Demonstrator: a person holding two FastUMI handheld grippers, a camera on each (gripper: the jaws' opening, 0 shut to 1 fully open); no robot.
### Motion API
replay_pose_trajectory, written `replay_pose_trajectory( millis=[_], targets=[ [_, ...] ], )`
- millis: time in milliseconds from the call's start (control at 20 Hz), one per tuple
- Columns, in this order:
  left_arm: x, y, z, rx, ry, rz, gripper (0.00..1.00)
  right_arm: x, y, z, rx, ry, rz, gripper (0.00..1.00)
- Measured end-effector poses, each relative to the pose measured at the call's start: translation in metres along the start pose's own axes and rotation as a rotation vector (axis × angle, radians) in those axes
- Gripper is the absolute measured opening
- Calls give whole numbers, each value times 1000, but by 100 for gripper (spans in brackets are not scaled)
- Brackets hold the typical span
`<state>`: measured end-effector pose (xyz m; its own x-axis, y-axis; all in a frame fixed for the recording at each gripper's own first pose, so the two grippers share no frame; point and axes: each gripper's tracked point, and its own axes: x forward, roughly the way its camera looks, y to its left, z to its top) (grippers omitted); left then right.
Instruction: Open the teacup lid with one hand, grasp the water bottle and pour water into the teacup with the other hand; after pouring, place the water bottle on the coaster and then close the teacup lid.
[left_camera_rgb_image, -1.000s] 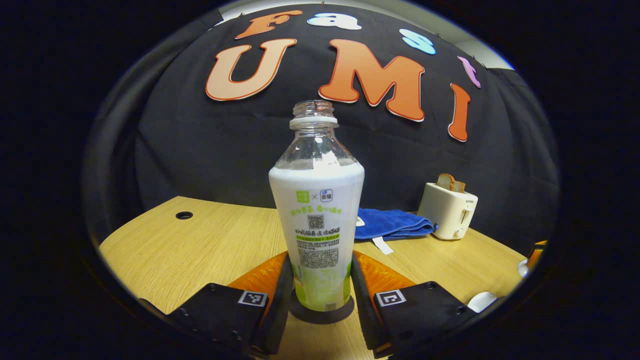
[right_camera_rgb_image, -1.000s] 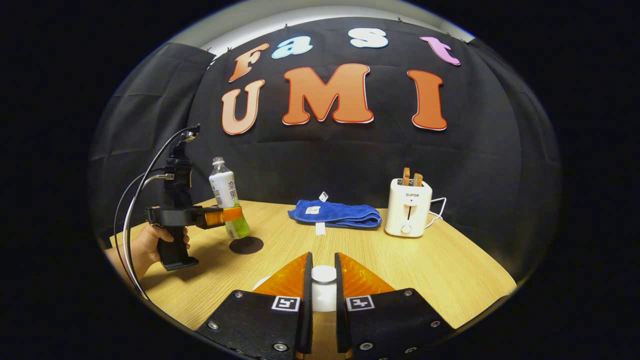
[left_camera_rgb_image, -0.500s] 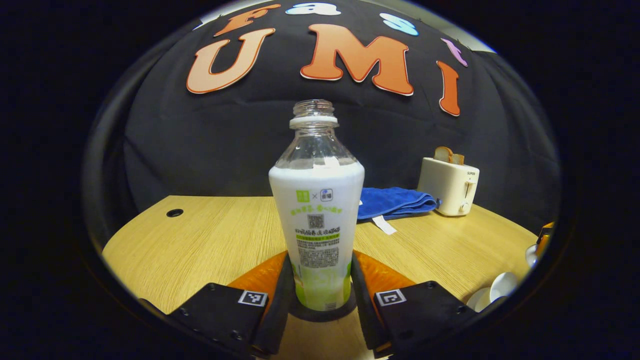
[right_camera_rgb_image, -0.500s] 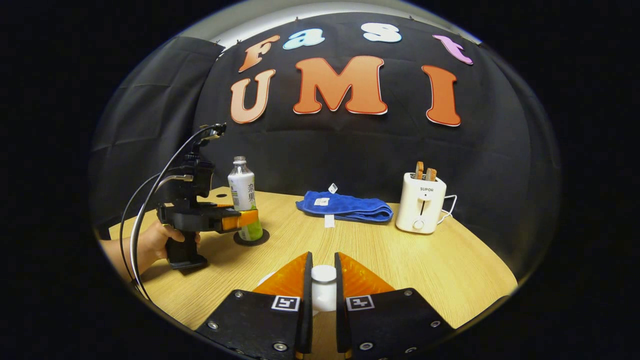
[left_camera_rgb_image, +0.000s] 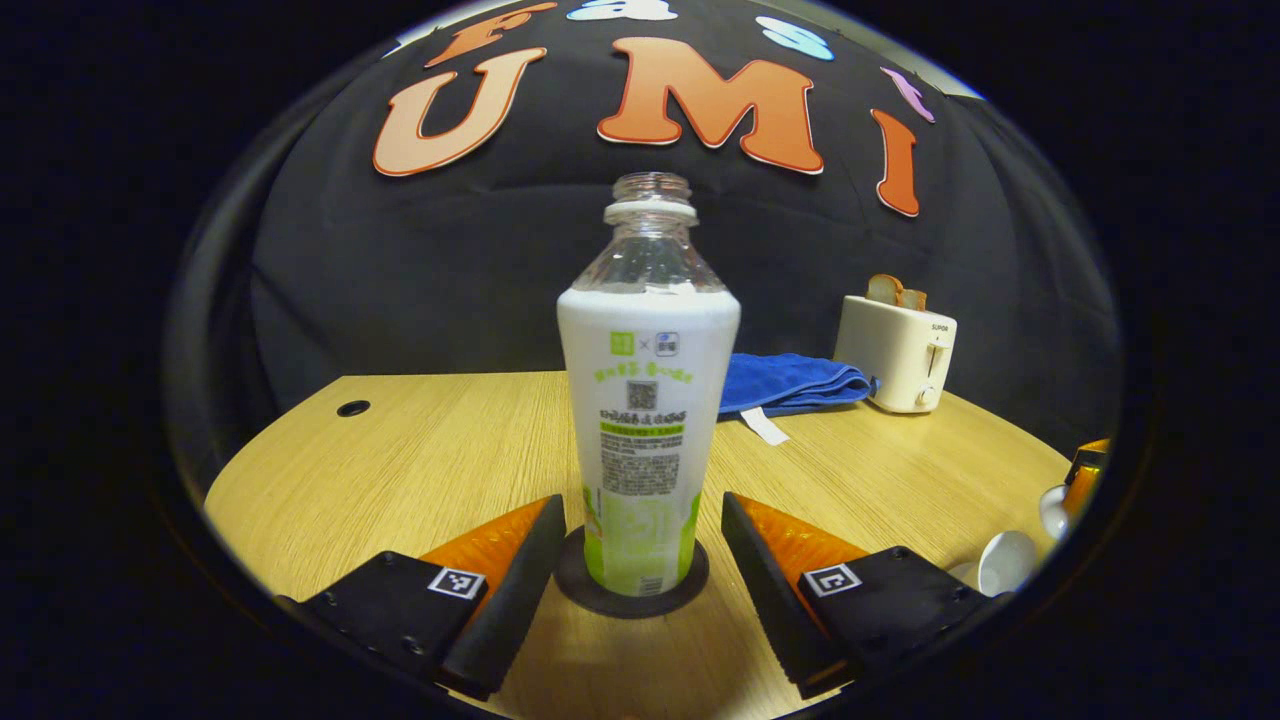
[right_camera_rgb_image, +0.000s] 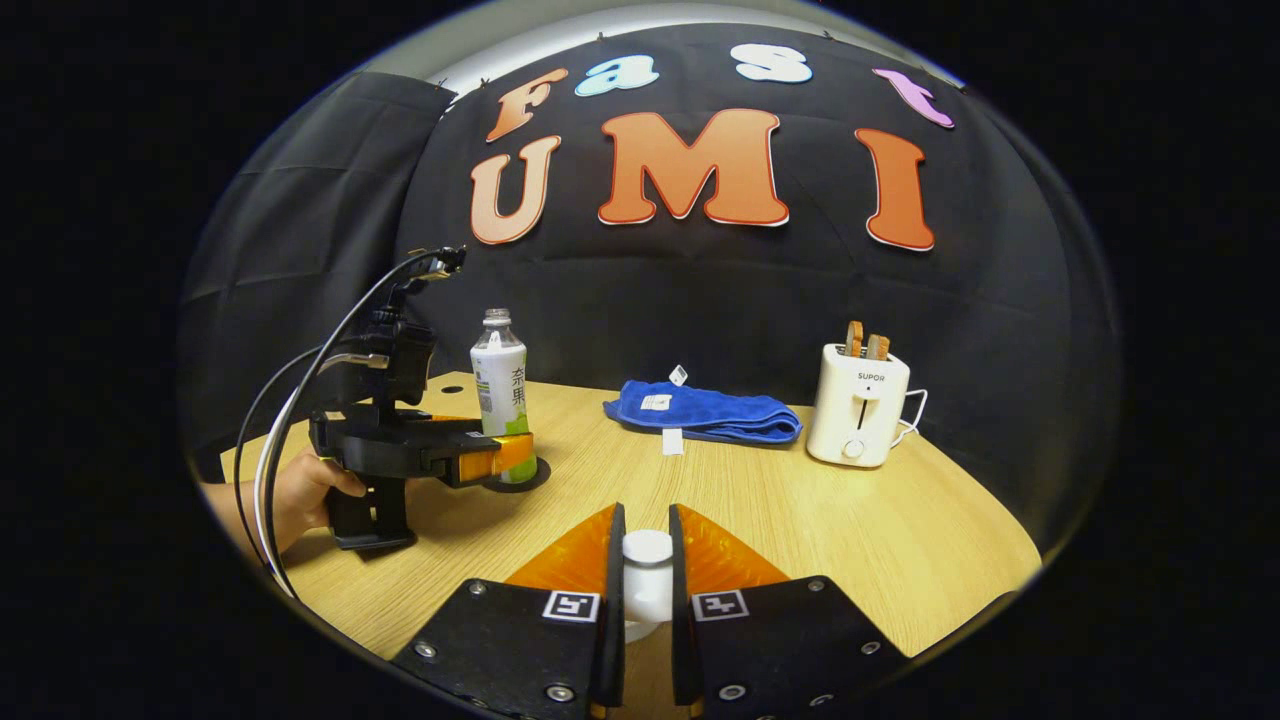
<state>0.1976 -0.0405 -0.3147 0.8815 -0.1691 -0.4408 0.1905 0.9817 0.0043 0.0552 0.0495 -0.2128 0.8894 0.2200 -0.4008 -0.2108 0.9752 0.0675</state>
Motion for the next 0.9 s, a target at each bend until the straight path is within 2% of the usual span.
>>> replay_pose_trajectory(
  millis=[150,250,300,400,450,500,700,750,850,900],
  targets=[
    [-19,1,10,19,-41,19,97,8,10,-2,-11,-14,28,19],
    [-32,3,15,41,-60,27,99,14,13,-9,-21,-7,36,19],
    [-40,6,17,46,-69,34,96,17,15,-14,-20,-2,40,19],
    [-53,8,24,41,-93,41,99,20,16,-21,-14,9,37,19],
    [-59,9,29,37,-107,46,96,21,16,-24,-12,10,37,19],
    [-65,10,33,37,-119,48,99,21,18,-25,-7,10,42,19],
    [-84,16,44,42,-153,65,99,22,24,-28,-18,5,55,19],
    [-88,15,45,38,-158,66,99,22,25,-31,-36,8,49,15],
    [-95,14,46,25,-164,63,96,21,22,-30,-62,0,31,23],
    [-99,14,47,21,-167,63,99,20,23,-33,-62,5,28,25]
  ],
)
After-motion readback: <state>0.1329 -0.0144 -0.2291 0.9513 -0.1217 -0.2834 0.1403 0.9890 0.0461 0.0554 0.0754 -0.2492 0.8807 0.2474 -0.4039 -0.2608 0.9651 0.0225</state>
